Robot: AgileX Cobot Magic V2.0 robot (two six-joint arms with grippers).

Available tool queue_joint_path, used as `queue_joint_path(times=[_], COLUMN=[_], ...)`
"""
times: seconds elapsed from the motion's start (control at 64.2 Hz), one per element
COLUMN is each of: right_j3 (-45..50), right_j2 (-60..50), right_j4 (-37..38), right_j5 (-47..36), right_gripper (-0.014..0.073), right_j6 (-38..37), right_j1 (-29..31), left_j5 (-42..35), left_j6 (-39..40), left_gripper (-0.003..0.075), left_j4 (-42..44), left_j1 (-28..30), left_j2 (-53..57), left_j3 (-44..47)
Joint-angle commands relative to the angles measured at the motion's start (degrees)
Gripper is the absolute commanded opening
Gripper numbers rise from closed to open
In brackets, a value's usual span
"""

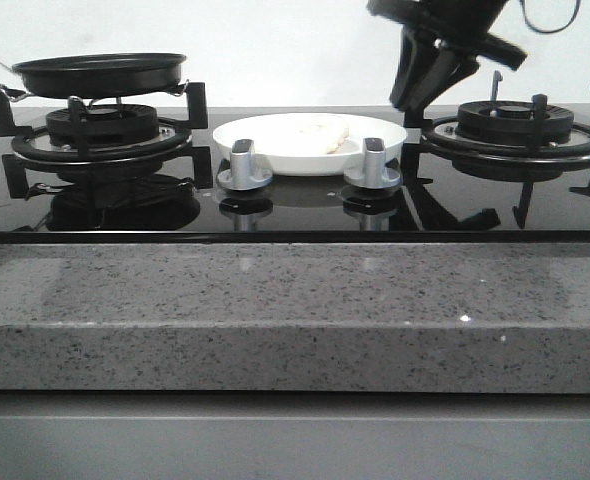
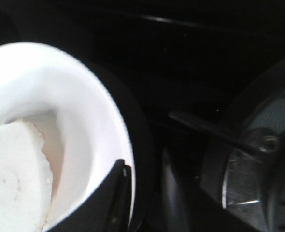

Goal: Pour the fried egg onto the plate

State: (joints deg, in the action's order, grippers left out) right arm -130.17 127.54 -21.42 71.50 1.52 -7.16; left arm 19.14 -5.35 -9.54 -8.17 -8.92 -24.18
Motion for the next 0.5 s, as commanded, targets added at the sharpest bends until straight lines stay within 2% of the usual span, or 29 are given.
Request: queue_joint_path(times=[0.0,0.125,0.311,0.482], right_j3=[-2.3,-2.3,-2.2,-1.7], right_j2=[-5.6,-7.3,-11.2,-16.7], right_j4=[-0.6,0.5,5.9,18.0], right_j5=[4.8,5.0,5.1,5.1], right_gripper=[0.008,-0.0071,-0.006,-0.006], right_j6=[-0.1,-0.1,-0.1,-1.5], right_j1=[0.3,0.3,0.0,-1.4], left_j5=[-4.6,-4.6,-4.6,-4.6], left_j6=[0.5,0.5,0.5,0.5], left_gripper=[-0.0019,-0.0019,-0.0019,-0.0019], left_j4=[-0.7,-0.7,-0.7,-0.7], left_j1=[-0.5,-0.5,-0.5,-0.5], left_j2=[-0.8,-0.8,-0.8,-0.8], left_j3=[-1.3,-1.3,-1.3,-1.3])
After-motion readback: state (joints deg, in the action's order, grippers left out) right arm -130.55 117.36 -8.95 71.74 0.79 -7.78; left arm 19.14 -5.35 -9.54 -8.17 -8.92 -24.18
